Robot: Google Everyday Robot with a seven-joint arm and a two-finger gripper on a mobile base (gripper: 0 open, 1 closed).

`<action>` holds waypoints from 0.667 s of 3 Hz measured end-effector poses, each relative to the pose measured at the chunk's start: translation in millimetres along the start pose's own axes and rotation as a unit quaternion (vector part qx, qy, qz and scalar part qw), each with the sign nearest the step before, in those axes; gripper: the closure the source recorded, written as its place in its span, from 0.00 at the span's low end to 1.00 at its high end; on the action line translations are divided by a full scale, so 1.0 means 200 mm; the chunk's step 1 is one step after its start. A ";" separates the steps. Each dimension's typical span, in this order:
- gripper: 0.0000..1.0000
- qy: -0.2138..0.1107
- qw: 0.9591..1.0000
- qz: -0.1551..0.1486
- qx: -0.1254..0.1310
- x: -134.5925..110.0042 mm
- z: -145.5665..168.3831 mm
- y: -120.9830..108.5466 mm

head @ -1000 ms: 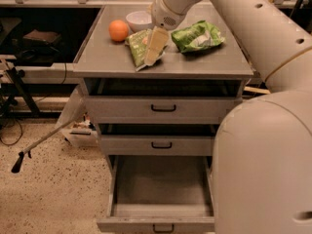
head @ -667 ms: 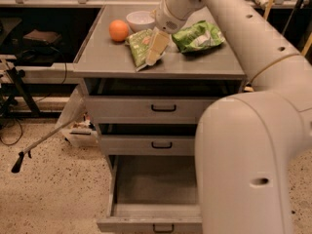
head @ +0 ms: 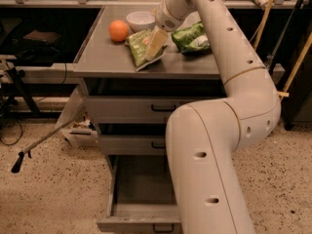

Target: Place green jalapeno chip bag into bottom drawer

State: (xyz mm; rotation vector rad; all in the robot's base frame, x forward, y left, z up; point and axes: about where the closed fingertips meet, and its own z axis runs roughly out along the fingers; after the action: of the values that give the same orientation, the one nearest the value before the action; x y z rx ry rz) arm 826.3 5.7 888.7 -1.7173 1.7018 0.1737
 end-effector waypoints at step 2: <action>0.19 0.004 0.999 0.007 -0.032 0.05 0.11 0.08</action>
Offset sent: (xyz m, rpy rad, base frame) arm -0.0036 0.0043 -0.0219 -0.0088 0.0497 0.0178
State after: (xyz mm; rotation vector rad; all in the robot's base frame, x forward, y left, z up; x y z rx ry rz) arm 821.8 11.1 861.5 -1.7561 1.7316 0.2298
